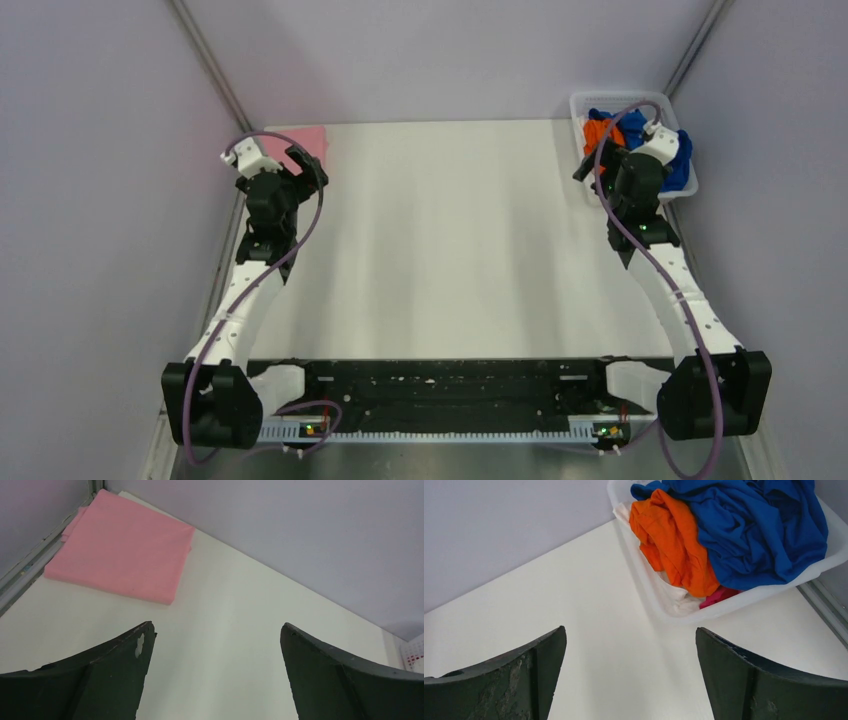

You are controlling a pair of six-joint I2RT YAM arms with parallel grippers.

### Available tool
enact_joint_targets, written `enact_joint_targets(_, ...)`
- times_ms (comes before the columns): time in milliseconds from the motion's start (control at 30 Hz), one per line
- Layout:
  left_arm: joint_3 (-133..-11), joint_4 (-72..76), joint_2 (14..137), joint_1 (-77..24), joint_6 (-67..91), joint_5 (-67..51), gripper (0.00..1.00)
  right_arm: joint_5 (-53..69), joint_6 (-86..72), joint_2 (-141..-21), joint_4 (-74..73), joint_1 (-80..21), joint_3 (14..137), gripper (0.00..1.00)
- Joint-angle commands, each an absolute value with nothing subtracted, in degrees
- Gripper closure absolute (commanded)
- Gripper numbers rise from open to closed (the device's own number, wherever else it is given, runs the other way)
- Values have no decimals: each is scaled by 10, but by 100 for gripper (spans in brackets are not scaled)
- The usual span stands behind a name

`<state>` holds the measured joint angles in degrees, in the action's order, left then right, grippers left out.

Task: Fold and stack the t-shirts
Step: Grab crumpled tshirt from bin with the right arm

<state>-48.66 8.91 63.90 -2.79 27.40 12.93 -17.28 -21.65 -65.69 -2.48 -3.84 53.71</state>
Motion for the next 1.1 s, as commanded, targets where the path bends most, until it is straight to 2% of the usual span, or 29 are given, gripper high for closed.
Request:
enact_joint_targets(0,-503,88,628,-28,280,131,1,-172,-199,-672,-28,-33,577,1)
enact_joint_targets(100,-502,87,631,-28,283,126,1,-158,-143,-700,-51,-33,611,1)
enact_joint_targets(267,-507,84,641,-28,285,110,1,-259,-143,-772,-105,-13,704,1)
enact_joint_targets(400,-511,88,658,-28,278,92,1,-145,-160,-851,-136,64,785,1)
enact_joint_targets(600,-515,80,661,-28,279,78,1,-47,-161,-982,-172,134,897,2)
enact_joint_targets(833,-511,79,657,-28,284,69,1,80,-171,-1113,-212,195,1009,7)
enact_joint_targets(900,-508,75,656,-28,287,72,1,110,-163,-1144,-220,196,1035,11)
enact_joint_targets(1000,-501,76,654,-28,291,73,1,127,-157,-1181,-221,196,1063,25)
enact_joint_targets(1033,-501,76,653,-28,292,73,1,133,-149,-1193,-220,196,1074,40)
enact_joint_targets(1067,-501,74,654,-28,292,74,1,137,-140,-1203,-220,197,1088,61)
